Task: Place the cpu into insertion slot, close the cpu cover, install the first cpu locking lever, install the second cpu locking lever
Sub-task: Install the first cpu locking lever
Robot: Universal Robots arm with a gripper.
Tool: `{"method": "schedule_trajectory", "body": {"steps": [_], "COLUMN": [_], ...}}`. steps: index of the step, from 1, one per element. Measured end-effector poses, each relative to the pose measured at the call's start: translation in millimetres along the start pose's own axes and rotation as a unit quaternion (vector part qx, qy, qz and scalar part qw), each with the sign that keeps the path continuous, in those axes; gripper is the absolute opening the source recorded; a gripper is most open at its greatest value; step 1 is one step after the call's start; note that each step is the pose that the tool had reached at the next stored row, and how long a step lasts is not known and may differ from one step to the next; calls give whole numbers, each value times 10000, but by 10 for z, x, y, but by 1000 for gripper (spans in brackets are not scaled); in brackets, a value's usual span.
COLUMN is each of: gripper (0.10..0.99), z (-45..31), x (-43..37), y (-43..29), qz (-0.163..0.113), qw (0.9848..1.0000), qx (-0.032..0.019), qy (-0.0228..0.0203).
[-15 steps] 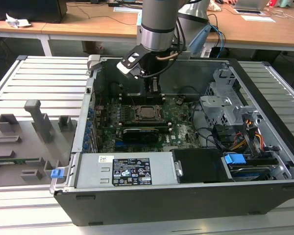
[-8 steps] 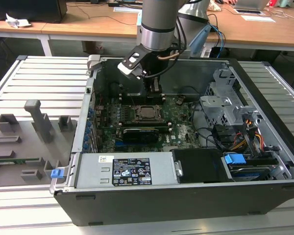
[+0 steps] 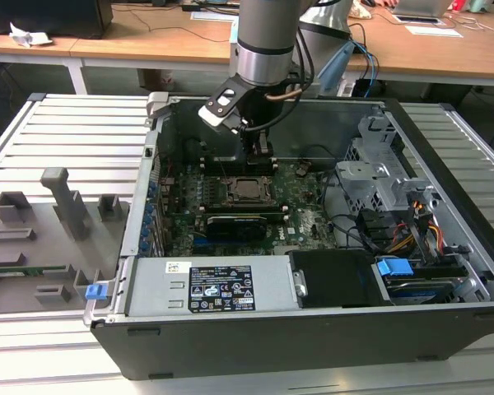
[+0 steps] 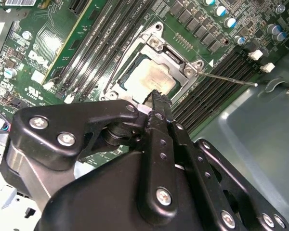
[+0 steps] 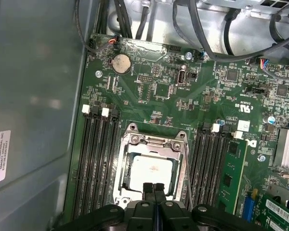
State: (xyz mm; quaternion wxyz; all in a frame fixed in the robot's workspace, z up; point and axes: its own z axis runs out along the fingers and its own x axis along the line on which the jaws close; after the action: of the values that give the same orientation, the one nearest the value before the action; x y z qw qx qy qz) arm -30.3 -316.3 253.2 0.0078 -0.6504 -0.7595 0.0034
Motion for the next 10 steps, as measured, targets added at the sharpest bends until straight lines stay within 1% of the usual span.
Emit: {"method": "schedule_trajectory", "body": {"steps": [10], "gripper": [106], "z": [0], "x": [0], "y": [0], "qz": [-181], "qw": [9998], "qx": [1], "qy": [-2]}}
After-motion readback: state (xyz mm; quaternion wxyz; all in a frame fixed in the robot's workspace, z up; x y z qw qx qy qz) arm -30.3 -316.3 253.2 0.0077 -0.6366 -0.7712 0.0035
